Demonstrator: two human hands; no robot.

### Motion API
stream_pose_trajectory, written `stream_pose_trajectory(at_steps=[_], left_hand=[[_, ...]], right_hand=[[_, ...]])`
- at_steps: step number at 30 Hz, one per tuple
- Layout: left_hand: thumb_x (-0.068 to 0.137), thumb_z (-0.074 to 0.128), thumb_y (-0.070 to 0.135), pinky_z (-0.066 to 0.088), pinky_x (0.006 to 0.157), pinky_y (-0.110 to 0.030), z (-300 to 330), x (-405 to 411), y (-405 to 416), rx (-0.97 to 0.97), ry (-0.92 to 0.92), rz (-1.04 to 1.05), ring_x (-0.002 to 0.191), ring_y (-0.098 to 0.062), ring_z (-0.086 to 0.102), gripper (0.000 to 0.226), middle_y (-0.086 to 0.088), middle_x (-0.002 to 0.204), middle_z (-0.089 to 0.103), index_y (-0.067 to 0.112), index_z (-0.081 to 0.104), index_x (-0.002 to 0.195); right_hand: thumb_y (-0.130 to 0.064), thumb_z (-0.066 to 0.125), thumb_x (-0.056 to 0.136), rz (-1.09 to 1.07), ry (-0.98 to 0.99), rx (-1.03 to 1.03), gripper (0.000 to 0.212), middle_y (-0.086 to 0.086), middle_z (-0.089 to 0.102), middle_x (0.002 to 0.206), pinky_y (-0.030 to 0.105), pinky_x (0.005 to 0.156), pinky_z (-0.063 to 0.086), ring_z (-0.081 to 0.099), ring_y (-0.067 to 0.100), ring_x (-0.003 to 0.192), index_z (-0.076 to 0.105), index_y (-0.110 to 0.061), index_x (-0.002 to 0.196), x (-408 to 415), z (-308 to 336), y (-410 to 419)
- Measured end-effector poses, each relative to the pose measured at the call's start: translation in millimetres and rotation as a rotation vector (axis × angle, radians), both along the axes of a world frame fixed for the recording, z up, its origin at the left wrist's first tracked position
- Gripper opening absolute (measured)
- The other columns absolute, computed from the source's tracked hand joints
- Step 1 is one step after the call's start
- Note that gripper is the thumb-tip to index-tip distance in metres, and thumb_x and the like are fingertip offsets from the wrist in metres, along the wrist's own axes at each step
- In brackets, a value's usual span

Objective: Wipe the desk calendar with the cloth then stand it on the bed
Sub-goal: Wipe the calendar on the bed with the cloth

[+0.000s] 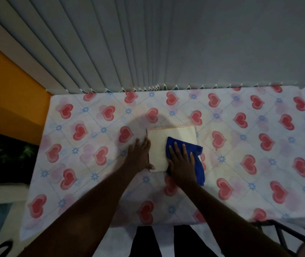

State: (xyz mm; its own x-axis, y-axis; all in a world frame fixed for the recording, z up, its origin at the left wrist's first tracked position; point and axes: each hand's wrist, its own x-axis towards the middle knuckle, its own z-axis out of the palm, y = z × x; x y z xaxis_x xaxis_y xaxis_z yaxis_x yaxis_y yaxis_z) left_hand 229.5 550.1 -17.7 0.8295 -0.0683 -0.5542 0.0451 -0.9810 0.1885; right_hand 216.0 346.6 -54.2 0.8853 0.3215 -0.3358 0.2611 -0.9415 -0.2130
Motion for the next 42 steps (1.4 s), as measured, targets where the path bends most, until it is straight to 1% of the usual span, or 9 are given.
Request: stream_pose_trajectory(at_steps=[6, 13, 17, 22, 26, 30, 33, 36, 42], left_hand=[[0.068, 0.072, 0.061, 0.017, 0.116, -0.058, -2.2, 1.9, -1.1, 0.027, 0.002, -0.012, 0.149, -0.037, -0.001, 0.121, -0.005, 0.164, -0.004, 0.013, 0.0, 0.152], [0.067, 0.073, 0.061, 0.017, 0.116, -0.059, -3.3, 1.6, -0.9, 0.042, 0.004, -0.023, 0.148, -0.038, -0.001, 0.122, -0.006, 0.163, -0.004, 0.013, 0.0, 0.152], [0.066, 0.073, 0.062, 0.016, 0.115, -0.059, -6.2, 4.1, -1.2, 0.046, -0.002, -0.026, 0.148, -0.039, 0.0, 0.122, -0.006, 0.163, -0.003, 0.013, 0.001, 0.152], [0.067, 0.072, 0.063, 0.014, 0.116, -0.059, -7.6, 2.0, -1.0, 0.038, 0.015, -0.022, 0.148, -0.039, -0.002, 0.122, -0.006, 0.163, -0.005, 0.014, 0.0, 0.152], [0.068, 0.071, 0.062, 0.012, 0.117, -0.06, -4.3, 1.6, 0.5, 0.03, 0.012, -0.02, 0.148, -0.038, -0.004, 0.121, -0.005, 0.163, -0.006, 0.014, -0.001, 0.152], [0.069, 0.07, 0.062, 0.012, 0.117, -0.06, -2.8, 1.3, -0.3, 0.037, 0.012, -0.027, 0.148, -0.038, -0.005, 0.12, -0.005, 0.163, -0.006, 0.013, -0.002, 0.152], [0.068, 0.071, 0.062, 0.013, 0.117, -0.06, -2.2, 1.3, -0.7, 0.026, 0.008, -0.019, 0.148, -0.038, -0.003, 0.121, -0.005, 0.163, -0.005, 0.014, -0.001, 0.152], [0.068, 0.072, 0.061, 0.013, 0.117, -0.06, -4.5, -0.3, -1.3, 0.031, 0.011, -0.011, 0.149, -0.038, -0.003, 0.121, -0.004, 0.163, -0.005, 0.014, -0.001, 0.152], [0.069, 0.07, 0.062, 0.013, 0.116, -0.06, -6.0, 1.1, -1.0, 0.046, 0.016, -0.021, 0.149, -0.037, -0.003, 0.12, -0.004, 0.163, -0.006, 0.014, -0.003, 0.152]], right_hand=[[-0.045, 0.022, 0.103, -0.06, -0.009, -0.009, 0.055, -0.004, -0.003, 0.165, 0.055, 0.121, 0.006, -0.009, 0.025, 0.152, 0.005, -0.032, 0.154, 50.4, 3.8, -0.4], [-0.046, 0.022, 0.1, -0.073, -0.015, 0.028, 0.057, -0.005, 0.002, 0.164, 0.051, 0.12, 0.009, -0.005, 0.024, 0.151, 0.007, -0.034, 0.153, -11.8, -3.5, -11.6], [-0.043, 0.026, 0.102, -0.068, -0.032, 0.044, 0.054, -0.003, 0.005, 0.165, 0.052, 0.12, 0.012, -0.001, 0.026, 0.152, 0.013, -0.032, 0.154, 42.9, 2.5, -7.2], [-0.042, 0.027, 0.102, -0.172, -0.003, 0.037, 0.058, -0.002, -0.004, 0.165, 0.052, 0.122, 0.007, -0.008, 0.026, 0.152, 0.004, -0.031, 0.154, 29.1, 2.1, 2.8], [-0.042, 0.03, 0.101, -0.036, -0.005, 0.058, 0.06, -0.003, -0.002, 0.164, 0.052, 0.12, 0.004, -0.01, 0.027, 0.15, 0.004, -0.033, 0.153, -11.8, -1.3, 2.8], [-0.045, 0.025, 0.102, 0.073, -0.011, 0.027, 0.056, -0.005, 0.0, 0.165, 0.051, 0.121, 0.007, -0.006, 0.026, 0.152, 0.005, -0.034, 0.154, 32.3, 2.6, -3.4], [-0.043, 0.027, 0.102, -0.054, -0.006, 0.033, 0.056, -0.004, -0.001, 0.165, 0.051, 0.122, 0.007, -0.006, 0.025, 0.152, 0.007, -0.034, 0.154, 45.1, 6.4, 1.4], [-0.045, 0.024, 0.102, -0.154, -0.005, 0.088, 0.056, -0.005, -0.002, 0.164, 0.05, 0.122, 0.004, -0.009, 0.025, 0.152, 0.006, -0.034, 0.154, 6.5, 1.5, 14.8], [-0.045, 0.027, 0.102, 0.07, -0.015, 0.071, 0.056, -0.007, 0.001, 0.165, 0.052, 0.122, 0.01, -0.006, 0.026, 0.152, 0.007, -0.036, 0.153, 13.0, -1.0, 6.9]])
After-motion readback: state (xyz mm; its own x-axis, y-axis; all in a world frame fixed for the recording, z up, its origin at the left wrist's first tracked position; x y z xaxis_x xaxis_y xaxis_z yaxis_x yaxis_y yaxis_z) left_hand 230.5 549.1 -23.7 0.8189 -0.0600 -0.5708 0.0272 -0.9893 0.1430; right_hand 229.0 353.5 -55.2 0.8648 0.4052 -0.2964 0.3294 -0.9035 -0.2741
